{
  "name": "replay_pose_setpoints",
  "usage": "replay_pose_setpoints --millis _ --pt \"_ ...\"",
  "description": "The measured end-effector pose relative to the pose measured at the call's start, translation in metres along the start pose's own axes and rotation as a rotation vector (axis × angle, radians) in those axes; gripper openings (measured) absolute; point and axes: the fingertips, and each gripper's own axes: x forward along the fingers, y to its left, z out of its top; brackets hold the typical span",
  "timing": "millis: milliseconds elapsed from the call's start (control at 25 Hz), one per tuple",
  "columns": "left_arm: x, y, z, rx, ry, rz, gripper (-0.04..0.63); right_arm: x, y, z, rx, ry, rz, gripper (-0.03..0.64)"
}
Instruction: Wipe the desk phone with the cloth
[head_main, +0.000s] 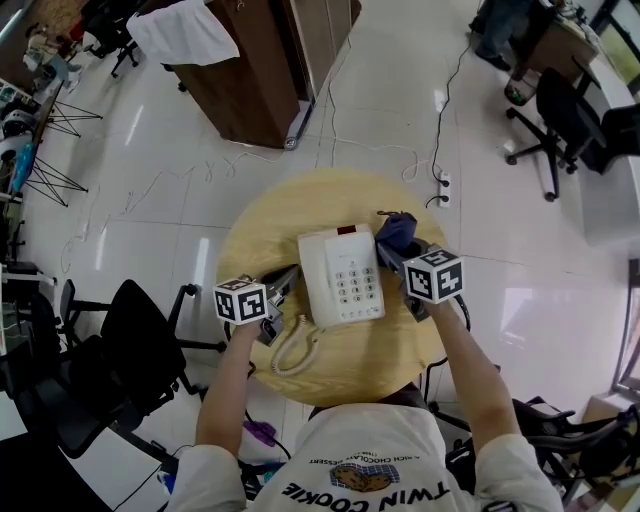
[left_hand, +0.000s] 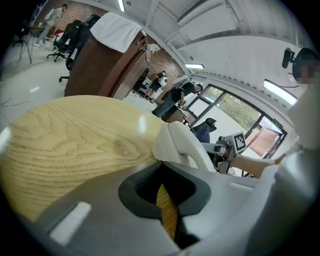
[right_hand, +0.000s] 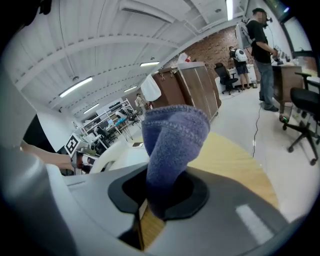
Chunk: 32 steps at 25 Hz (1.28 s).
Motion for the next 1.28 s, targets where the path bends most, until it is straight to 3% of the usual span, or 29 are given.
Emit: replay_pose_setpoints --millis 120,240,400,520,680,760,1000,1280 --pt "-0.006 0.001 0.005 -0.009 -0.056 0.064 0.005 -0.012 -0.005 -0.001 -0.001 -0.047 -0.025 0.066" --pt "-0.030 -0.022 0.032 0.011 -0.202 0.131 0.005 -0.050 0.002 0.036 -0.067 -0.183 -0.044 0.066" --pt "-0.066 -0.103 0.073 0.134 -0.438 0.171 0.005 -0.116 0.058 0.080 -0.194 -0.374 0.031 0.066" --pt "-0.075 -0.174 0.078 0.236 -0.546 0.182 0.005 -0.147 0.107 0.079 -0.296 -0.425 0.078 0.066" --pt "-0.069 -0.250 0.065 0.409 -0.561 0.217 0.005 -0.161 0.156 0.055 -0.422 -0.412 0.102 0.066" --pt "-0.073 -0.269 0.057 0.457 -0.578 0.254 0.005 -0.167 0.173 0.043 -0.454 -0.409 0.102 0.065" --pt "-0.097 -0.291 0.041 0.473 -0.660 0.294 0.005 -0.189 0.202 0.025 -0.492 -0.420 0.095 0.064" --pt "-0.146 -0.303 0.010 0.486 -0.716 0.270 0.005 -0.201 0.245 -0.004 -0.519 -0.433 0.057 0.064"
